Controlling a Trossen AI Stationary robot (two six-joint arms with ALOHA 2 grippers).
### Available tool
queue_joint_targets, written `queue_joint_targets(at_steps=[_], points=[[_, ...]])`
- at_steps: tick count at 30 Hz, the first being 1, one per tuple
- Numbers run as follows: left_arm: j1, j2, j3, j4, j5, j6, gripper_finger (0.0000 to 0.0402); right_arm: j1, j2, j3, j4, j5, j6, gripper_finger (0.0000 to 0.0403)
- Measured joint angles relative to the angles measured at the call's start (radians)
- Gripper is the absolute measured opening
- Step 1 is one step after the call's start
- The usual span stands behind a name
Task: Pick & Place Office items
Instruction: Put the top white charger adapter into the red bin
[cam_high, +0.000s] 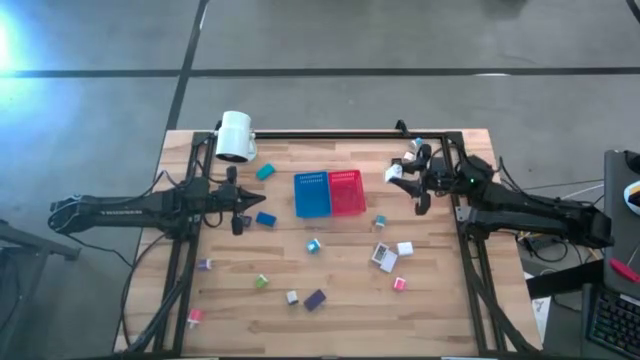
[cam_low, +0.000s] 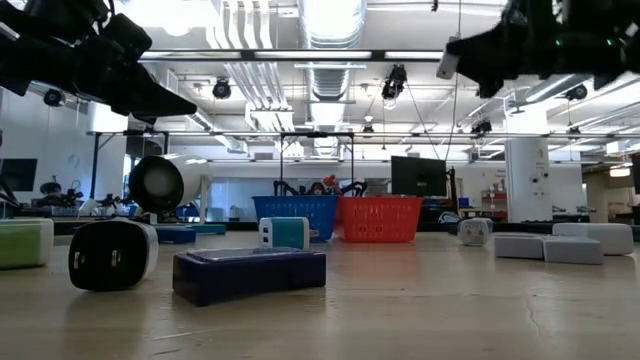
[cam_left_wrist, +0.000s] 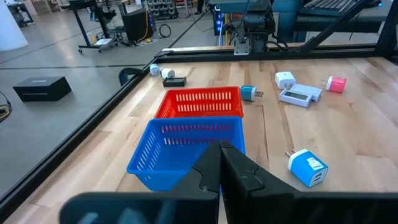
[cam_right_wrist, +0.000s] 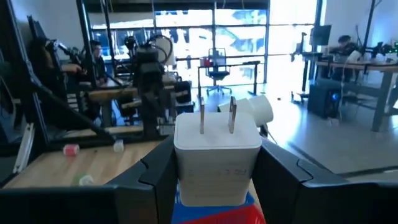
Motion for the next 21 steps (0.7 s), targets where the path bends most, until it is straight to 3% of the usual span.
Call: queue_joint_targets(at_steps=[9, 21], points=[[0.0, 0.0, -0.007, -0.004, 0.0, -0.003, 0.0005, 0.004, -0.099, -0.211, 0.187, 0.061, 0.014, 0.0156], [0.0, 0.0, -0.017, 0.016, -0.044, 0.004, 0.0005, 0.004, -0.301, -0.237, 0.114, 0.072, -0.036, 0.0156]])
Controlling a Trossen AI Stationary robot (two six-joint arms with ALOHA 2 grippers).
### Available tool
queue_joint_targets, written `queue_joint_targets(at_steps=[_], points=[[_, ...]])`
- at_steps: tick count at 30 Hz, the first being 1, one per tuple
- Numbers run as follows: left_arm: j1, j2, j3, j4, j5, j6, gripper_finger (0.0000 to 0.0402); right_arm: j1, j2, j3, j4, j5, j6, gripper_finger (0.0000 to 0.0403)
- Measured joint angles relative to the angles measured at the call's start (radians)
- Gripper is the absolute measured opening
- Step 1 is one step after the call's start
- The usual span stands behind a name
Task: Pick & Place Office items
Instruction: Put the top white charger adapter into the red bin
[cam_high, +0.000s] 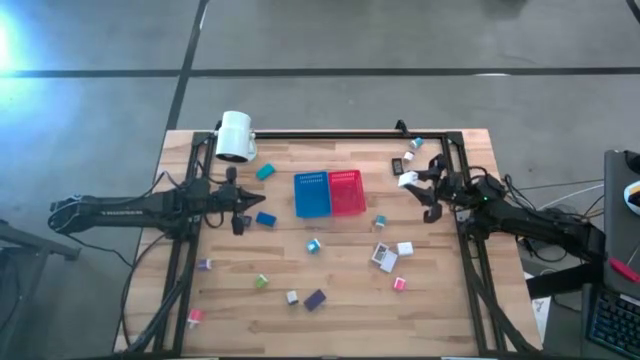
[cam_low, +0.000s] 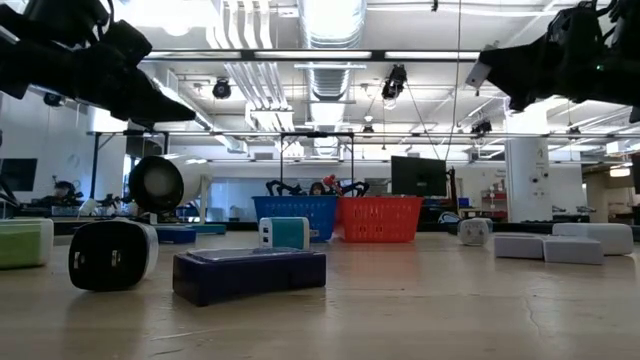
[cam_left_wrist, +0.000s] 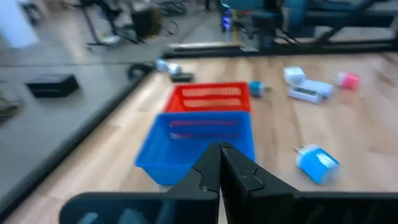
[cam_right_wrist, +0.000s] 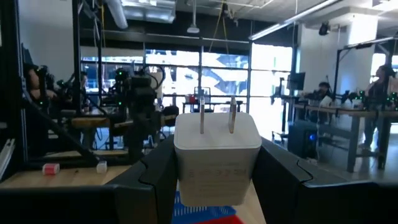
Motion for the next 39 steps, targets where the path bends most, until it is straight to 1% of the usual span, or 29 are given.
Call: queue_joint_targets(at_steps=[2, 5, 12, 16, 19, 20, 23, 24, 28, 31, 35, 39], points=[[0.0, 0.0, 0.0, 0.03, -0.051, 0.004, 0.0005, 0.0, -0.008, 0.0, -0.012, 0.0, -0.001, 0.0156], [0.0, 0.0, 0.0, 0.038, -0.093, 0.004, 0.0005, 0.0, -0.008, 0.0, -0.013, 0.0, 0.008, 0.0156], [0.0, 0.0, 0.0, 0.038, -0.097, -0.001, 0.0005, 0.0, 0.023, 0.0, -0.048, 0.006, 0.016, 0.016], [0.0, 0.0, 0.0, 0.038, -0.096, -0.004, 0.0005, 0.0, 0.047, 0.0, -0.051, 0.083, 0.019, 0.0157], [0.0, 0.0, 0.0, 0.039, -0.097, -0.005, 0.0005, 0.0, 0.066, 0.0, -0.048, 0.099, 0.042, 0.0157], [0.0, 0.0, 0.0, 0.038, -0.097, -0.006, 0.0005, 0.001, 0.071, 0.0, -0.043, 0.124, 0.046, 0.0157], [0.0, 0.0, 0.0, 0.038, -0.096, -0.007, 0.0005, 0.004, 0.093, 0.013, -0.056, 0.309, 0.046, 0.0158], [0.0, 0.0, 0.0, 0.038, -0.096, -0.007, 0.0005, 0.007, 0.111, 0.023, -0.056, 0.344, 0.046, 0.0158], [0.0, 0.0, 0.0, 0.038, -0.096, -0.007, 0.0005, 0.037, 0.225, 0.098, -0.098, 0.343, 0.041, 0.0157], [0.0, 0.0, 0.0, 0.038, -0.096, -0.007, 0.0005, 0.068, 0.337, 0.207, -0.205, 0.345, 0.022, 0.0157], [0.0, 0.0, 0.0, 0.038, -0.096, -0.007, 0.0005, 0.116, 0.517, 0.379, -0.406, 0.345, 0.012, 0.0158], [0.0, 0.0, 0.0, 0.036, -0.096, -0.003, 0.0005, 0.16, 0.708, 0.517, -0.475, 0.348, -0.001, 0.0159]])
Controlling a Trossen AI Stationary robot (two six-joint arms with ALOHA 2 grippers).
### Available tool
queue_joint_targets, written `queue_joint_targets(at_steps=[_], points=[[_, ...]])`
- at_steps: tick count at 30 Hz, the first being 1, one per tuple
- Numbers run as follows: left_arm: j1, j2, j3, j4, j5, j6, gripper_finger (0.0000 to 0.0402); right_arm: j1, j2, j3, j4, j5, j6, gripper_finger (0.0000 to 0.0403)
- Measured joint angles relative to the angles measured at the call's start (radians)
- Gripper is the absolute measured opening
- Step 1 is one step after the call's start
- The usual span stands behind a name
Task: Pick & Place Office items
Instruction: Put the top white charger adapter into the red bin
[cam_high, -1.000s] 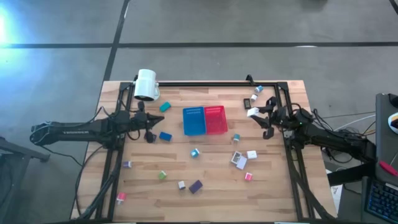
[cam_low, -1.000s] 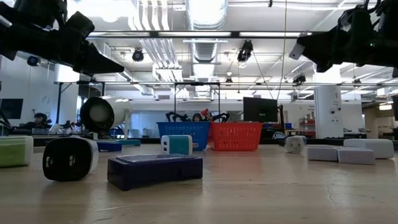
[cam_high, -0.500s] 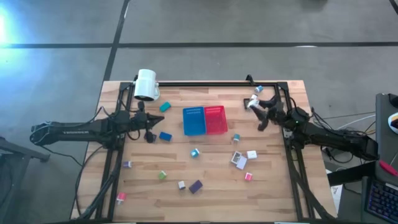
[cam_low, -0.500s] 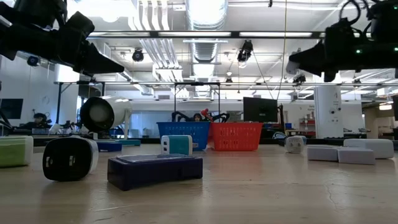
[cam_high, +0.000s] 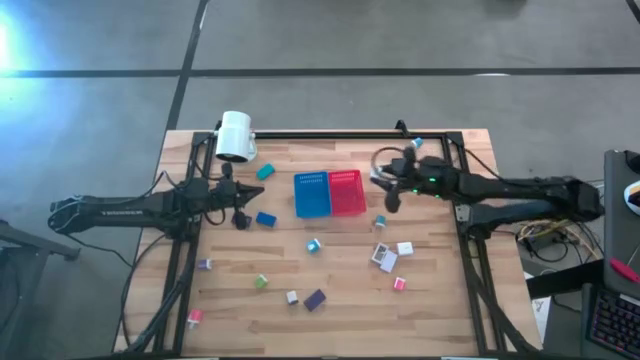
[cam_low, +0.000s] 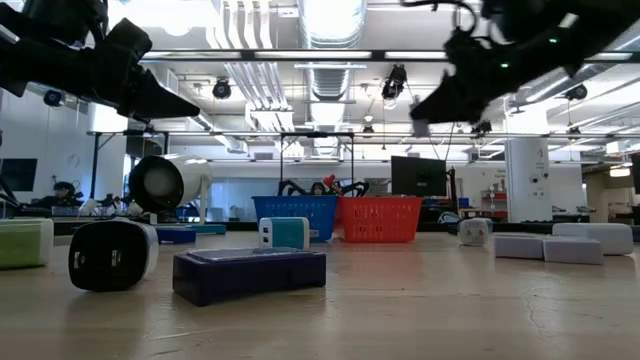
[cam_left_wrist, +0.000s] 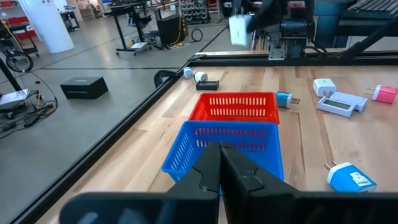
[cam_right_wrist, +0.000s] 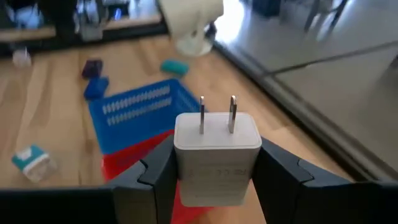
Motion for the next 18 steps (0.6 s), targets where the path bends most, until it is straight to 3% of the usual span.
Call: queue_joint_targets(at_steps=[8, 18], points=[[0.0, 0.0, 0.0, -0.001, 0.0, -0.008, 0.0005, 0.036, 0.309, 0.257, -0.217, -0.001, -0.008, 0.016], [0.0, 0.0, 0.0, 0.006, 0.001, -0.011, 0.0005, 0.036, 0.582, 0.499, -0.389, -0.003, -0.03, 0.0161]])
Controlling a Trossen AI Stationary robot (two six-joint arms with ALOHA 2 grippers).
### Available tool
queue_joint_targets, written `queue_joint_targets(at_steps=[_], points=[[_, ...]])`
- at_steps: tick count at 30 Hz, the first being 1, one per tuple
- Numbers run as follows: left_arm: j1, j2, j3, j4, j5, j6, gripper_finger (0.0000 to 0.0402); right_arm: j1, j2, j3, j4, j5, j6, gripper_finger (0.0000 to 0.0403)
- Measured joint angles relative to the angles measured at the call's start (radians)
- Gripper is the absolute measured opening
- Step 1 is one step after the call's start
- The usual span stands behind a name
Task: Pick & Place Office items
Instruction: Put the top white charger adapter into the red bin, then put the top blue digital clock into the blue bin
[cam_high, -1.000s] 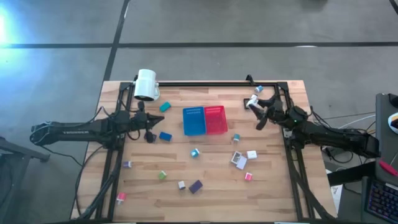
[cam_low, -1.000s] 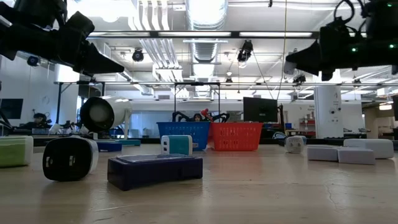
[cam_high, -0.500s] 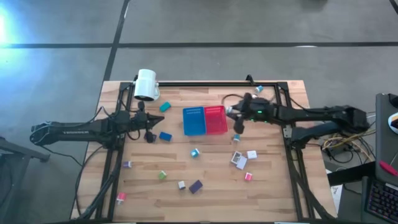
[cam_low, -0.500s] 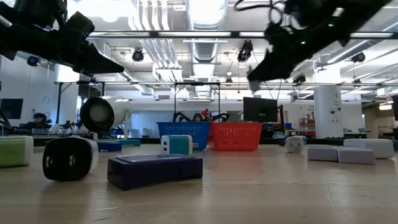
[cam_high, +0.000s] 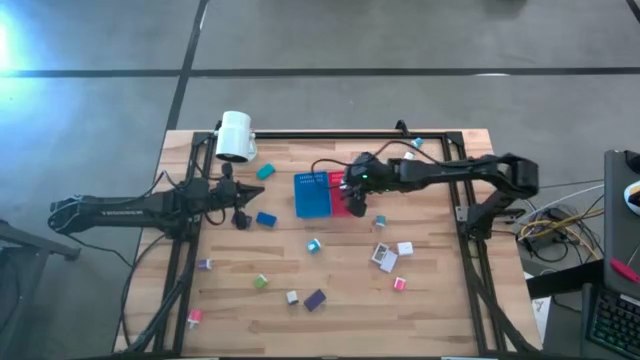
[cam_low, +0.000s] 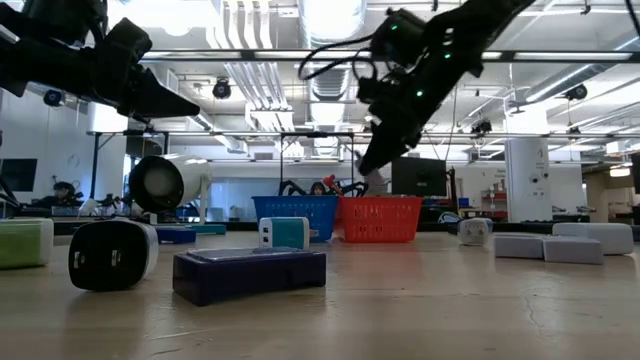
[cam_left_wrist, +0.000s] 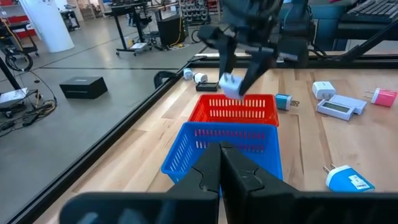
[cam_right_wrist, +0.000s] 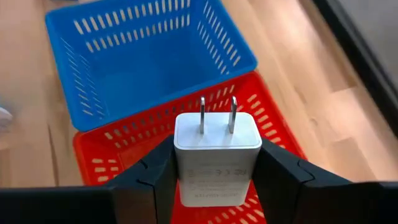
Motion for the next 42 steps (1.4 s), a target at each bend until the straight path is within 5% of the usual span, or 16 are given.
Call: queue_joint_targets(at_steps=[14, 42], points=[[0.0, -0.001, 0.0, 0.026, 0.01, -0.049, 0.0005, 0.0, 0.257, 0.206, -0.234, -0.033, -0.016, 0.0162], [0.0, -0.002, 0.0, 0.043, 0.038, -0.036, 0.0005, 0.0, 0.247, 0.221, -0.254, -0.056, 0.0, 0.0218]])
